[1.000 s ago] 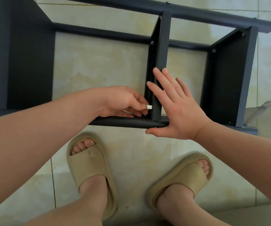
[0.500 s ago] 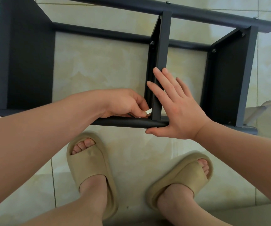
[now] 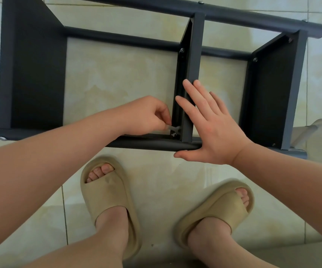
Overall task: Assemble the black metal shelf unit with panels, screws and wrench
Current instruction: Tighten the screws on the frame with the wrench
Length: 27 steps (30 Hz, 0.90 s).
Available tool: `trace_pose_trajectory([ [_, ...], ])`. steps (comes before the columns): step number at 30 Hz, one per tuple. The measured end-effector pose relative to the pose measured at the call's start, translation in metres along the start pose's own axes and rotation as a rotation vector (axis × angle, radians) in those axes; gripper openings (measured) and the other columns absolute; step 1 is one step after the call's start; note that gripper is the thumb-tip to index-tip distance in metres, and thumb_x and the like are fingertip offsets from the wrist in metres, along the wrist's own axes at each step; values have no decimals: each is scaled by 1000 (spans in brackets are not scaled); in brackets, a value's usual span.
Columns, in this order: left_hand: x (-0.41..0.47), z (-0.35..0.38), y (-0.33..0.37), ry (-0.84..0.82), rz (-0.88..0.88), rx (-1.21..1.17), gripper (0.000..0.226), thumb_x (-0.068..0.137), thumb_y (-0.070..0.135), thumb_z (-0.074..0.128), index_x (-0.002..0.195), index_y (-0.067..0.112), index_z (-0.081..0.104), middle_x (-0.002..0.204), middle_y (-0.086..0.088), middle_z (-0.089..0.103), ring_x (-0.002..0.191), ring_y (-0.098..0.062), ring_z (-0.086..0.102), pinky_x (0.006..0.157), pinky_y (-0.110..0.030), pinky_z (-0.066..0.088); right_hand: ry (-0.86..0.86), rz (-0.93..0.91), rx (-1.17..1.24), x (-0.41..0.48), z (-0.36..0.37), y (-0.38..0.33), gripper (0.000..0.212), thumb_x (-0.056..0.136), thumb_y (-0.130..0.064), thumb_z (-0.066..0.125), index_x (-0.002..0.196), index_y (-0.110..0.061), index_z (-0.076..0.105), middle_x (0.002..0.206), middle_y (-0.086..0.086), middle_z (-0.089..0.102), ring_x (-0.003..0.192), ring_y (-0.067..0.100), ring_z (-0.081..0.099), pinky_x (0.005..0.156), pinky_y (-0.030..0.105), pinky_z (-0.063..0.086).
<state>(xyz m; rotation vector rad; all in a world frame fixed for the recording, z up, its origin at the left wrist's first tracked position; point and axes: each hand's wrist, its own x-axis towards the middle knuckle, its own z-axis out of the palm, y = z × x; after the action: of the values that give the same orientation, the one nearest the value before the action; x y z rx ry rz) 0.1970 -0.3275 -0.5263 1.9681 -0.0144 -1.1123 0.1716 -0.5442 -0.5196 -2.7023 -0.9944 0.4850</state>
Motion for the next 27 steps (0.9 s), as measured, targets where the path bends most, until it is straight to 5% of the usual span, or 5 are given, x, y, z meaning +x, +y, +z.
trace_pose_trajectory([
  [3, 2, 3, 2, 16, 6, -40, 16, 88, 14, 70, 82, 29, 70, 71, 15, 60, 64, 5, 54, 64, -13, 40, 5, -1, 0, 0, 0, 0, 113, 79, -83, 51, 159, -9, 25, 169, 13, 3, 157, 29, -4, 121, 61, 18],
  [7, 2, 7, 6, -92, -99, -296, 12, 92, 12, 65, 87, 22, 69, 83, 6, 68, 85, -10, 66, 81, -28, 54, -3, -2, 2, 0, 0, 0, 113, 79, -83, 52, 159, -9, 25, 169, 13, 3, 157, 29, -5, 121, 61, 18],
  [13, 6, 10, 6, -124, -242, -638, 5, 94, 14, 66, 94, 16, 62, 89, -1, 76, 90, -16, 74, 74, -28, 53, 7, -4, 0, 0, 1, 0, 113, 79, -84, 53, 158, -8, 27, 169, 13, 4, 157, 29, -3, 121, 60, 19],
  [22, 5, 9, 8, -63, -233, -711, 6, 93, 19, 67, 89, 20, 65, 84, 5, 75, 79, -9, 71, 66, -22, 52, 5, -1, 2, 0, 1, 0, 112, 78, -84, 53, 158, -8, 28, 169, 13, 4, 157, 29, -3, 121, 59, 19],
  [27, 4, 8, 5, -80, -237, -649, 4, 91, 17, 70, 91, 19, 66, 81, 4, 76, 83, -11, 70, 75, -27, 51, 5, -2, -4, 0, 1, 0, 113, 78, -84, 52, 158, -9, 28, 169, 13, 4, 157, 29, -4, 121, 59, 19],
])
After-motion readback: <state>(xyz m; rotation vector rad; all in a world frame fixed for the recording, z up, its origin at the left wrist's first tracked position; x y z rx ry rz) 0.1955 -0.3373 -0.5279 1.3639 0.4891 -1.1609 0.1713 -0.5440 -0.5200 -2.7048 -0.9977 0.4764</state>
